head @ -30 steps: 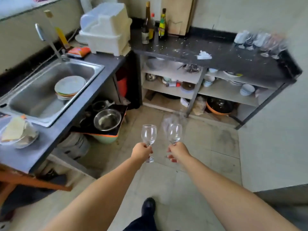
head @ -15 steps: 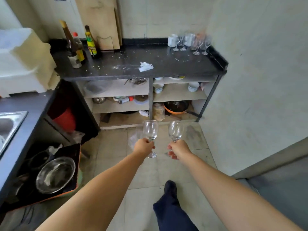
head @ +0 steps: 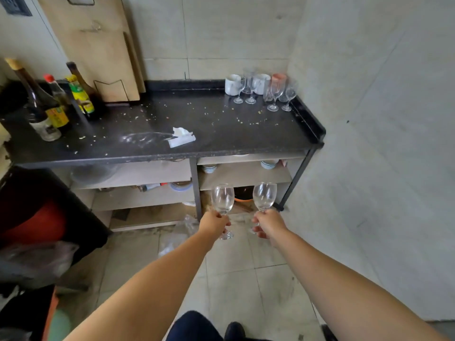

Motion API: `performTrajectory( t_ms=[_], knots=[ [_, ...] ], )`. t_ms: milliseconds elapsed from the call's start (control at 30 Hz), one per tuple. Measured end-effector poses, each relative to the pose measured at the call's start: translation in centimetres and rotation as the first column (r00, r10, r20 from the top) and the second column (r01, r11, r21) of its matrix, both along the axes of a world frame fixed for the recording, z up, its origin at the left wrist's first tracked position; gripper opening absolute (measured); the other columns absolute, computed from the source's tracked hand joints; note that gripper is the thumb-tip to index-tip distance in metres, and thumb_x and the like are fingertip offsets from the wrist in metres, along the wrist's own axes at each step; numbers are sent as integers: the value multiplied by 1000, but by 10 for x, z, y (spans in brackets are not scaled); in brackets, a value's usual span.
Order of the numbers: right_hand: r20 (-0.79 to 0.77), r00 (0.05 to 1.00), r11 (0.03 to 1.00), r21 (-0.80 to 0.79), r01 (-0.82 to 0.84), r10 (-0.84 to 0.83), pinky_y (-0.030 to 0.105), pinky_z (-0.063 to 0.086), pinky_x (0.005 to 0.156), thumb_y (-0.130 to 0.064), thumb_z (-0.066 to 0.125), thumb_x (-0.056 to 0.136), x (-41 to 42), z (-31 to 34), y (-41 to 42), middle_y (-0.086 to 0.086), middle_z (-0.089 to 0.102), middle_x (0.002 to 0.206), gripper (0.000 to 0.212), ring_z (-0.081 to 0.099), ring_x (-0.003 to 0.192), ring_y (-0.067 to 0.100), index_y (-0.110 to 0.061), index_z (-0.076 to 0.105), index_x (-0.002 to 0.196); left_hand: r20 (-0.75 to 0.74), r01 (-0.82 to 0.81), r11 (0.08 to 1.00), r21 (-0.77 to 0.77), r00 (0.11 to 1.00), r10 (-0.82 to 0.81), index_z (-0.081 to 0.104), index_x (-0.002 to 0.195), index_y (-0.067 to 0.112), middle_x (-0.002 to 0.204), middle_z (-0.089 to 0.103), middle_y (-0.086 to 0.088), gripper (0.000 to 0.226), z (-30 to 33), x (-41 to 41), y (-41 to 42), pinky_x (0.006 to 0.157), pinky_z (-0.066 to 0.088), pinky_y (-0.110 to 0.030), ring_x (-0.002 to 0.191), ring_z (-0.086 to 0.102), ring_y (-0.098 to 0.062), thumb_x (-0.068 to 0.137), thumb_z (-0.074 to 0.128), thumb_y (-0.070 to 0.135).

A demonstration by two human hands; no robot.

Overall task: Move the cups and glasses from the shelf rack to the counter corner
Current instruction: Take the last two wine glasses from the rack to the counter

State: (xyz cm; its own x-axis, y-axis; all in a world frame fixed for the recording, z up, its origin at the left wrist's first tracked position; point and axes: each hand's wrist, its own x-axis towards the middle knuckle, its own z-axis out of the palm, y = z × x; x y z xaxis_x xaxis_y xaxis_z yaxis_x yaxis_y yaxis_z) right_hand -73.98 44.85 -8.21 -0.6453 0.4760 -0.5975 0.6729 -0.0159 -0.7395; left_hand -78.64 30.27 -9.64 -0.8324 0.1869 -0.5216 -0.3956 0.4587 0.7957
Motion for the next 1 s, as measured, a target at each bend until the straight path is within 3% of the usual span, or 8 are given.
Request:
performTrajectory(
  t_ms=[200,300,467,633,733,867,1000],
  knots=[
    [25,1000,1000,-28,-7,7,13,39,32,-10,43,98,-88,-12,39,1,55,75,10,53,51,15,-7,53,101,0,62,998,-26,998,-62,57,76,7,82,65,-8,17,-9,-93,39,52,43,-22,56,50,-14,91,50,6],
    [24,1000,1000,-10,7,-7,14,40,32,-11,44,97,-141,-11,53,1,57,74,11,54,49,14,-7,54,98,-12,95,994,-45,995,-95,57,76,6,73,62,-3,17,-9,-151,54,53,44,-25,56,51,-13,92,50,7],
    [4,999,999,2,49,-49,14,39,33,-9,42,95,-236,2,75,5,54,72,15,54,50,14,-9,52,84,-60,130,989,-67,989,-134,56,64,13,79,64,-10,27,3,-266,81,62,50,-31,54,51,-15,90,52,6],
    [-16,996,996,-36,87,-87,23,41,44,-13,43,98,-305,13,95,2,58,80,11,52,48,14,-10,53,97,-56,99,995,-24,993,-101,66,99,-2,84,66,-8,19,12,-342,110,56,45,-25,55,51,-12,92,50,5],
    [0,995,993,-61,98,-98,19,40,39,-13,42,99,-338,15,110,5,58,91,10,53,40,11,-9,51,102,-53,122,992,-12,991,-123,65,105,-1,91,67,-9,20,12,-367,124,59,47,-23,58,52,-11,93,50,6],
    [8,997,995,-59,79,-79,20,41,41,-13,43,99,-380,10,135,6,59,98,12,53,42,10,-10,51,107,-29,103,995,-5,994,-103,64,95,3,89,67,-8,14,4,-403,145,68,49,-28,60,53,-12,93,50,6],
    [-6,1000,1000,-1,8,-8,19,38,41,-14,43,97,-430,-2,173,5,55,87,11,51,48,11,-11,54,94,5,72,996,-48,997,-72,58,79,7,72,59,-5,12,-3,-450,175,59,47,-24,57,53,-12,90,52,7]
  ],
)
